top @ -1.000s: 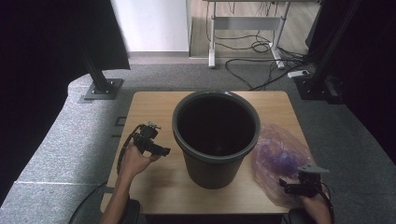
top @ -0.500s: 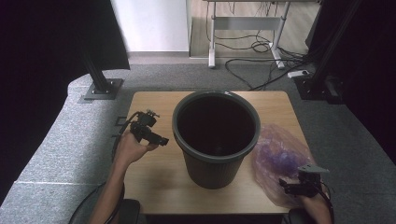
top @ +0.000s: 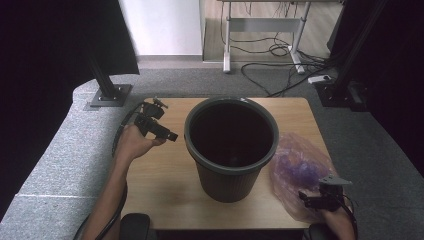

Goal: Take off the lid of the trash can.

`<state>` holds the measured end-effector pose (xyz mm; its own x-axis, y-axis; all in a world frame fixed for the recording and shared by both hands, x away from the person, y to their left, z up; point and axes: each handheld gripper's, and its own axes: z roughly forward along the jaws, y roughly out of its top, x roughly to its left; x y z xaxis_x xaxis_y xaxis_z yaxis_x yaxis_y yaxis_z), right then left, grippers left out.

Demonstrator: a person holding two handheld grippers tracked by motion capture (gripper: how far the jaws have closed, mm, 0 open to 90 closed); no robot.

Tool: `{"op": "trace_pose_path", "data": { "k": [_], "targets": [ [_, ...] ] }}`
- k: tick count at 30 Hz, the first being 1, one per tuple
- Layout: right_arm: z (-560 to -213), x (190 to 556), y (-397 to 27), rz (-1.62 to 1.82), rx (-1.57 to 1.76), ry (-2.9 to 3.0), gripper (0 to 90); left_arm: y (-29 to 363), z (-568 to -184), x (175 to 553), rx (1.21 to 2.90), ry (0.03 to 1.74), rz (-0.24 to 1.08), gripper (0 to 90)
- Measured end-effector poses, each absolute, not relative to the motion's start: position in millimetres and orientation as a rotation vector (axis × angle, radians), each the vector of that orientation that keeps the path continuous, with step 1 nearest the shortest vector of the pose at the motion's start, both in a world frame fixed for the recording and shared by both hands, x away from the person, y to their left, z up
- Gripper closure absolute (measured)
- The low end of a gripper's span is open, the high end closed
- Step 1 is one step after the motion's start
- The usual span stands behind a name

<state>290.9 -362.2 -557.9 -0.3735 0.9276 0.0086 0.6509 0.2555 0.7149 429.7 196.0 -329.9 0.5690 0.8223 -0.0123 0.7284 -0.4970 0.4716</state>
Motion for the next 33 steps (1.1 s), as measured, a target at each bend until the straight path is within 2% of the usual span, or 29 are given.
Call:
{"op": "trace_pose_path", "data": {
  "k": [9, 16, 22, 24, 26, 33],
  "targets": [
    [-558, 291, -362, 0.899, 1.434, 2.118, 0.0, 191, -290, 431, 2.389, 1.213, 0.339, 13.3],
    [-558, 291, -362, 0.899, 1.433, 2.119, 0.0, 186, -260, 434, 2.392, 1.216, 0.343, 13.6],
    [-558, 291, -362, 0.898, 1.432, 2.122, 0.0, 176, -241, 436, 2.375, 1.182, 0.302, 12.4],
    [-558, 292, -362, 0.900, 1.431, 2.121, 0.0, 170, -236, 436, 2.381, 1.168, 0.298, 7.3],
    [-558, 292, -362, 0.900, 1.430, 2.121, 0.0, 163, -232, 436, 2.393, 1.159, 0.302, 7.0],
    [-558, 292, -362, 0.898, 1.430, 2.123, 0.0, 133, -231, 438, 2.459, 1.105, 0.305, 2.8]
  ]
}}
